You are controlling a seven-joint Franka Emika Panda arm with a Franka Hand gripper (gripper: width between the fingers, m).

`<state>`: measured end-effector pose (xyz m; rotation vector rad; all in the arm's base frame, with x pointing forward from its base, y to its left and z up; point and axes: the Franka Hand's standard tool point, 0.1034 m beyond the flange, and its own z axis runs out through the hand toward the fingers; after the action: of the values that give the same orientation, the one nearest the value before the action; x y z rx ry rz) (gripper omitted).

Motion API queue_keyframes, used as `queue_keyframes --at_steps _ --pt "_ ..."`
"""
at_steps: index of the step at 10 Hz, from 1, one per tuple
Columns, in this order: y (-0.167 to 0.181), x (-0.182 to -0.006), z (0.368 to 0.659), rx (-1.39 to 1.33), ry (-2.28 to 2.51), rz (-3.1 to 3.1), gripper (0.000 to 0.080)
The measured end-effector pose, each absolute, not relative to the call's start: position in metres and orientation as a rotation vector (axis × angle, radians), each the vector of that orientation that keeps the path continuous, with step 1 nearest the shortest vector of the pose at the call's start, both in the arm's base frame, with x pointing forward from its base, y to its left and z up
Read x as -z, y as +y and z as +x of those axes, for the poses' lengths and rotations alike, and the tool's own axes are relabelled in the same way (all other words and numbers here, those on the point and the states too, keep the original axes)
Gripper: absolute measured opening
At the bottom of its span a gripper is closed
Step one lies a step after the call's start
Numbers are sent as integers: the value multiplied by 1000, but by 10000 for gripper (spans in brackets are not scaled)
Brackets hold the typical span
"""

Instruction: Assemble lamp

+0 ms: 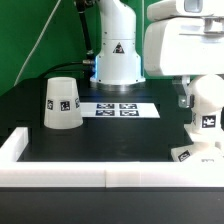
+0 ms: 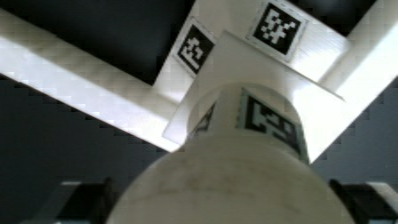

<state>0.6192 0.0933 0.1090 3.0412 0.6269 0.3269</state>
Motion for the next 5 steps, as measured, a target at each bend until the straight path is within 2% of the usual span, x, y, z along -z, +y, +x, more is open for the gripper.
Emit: queue_keyframes --at_steps 5 --pt "95 -111 618 -364 -235 3168 576"
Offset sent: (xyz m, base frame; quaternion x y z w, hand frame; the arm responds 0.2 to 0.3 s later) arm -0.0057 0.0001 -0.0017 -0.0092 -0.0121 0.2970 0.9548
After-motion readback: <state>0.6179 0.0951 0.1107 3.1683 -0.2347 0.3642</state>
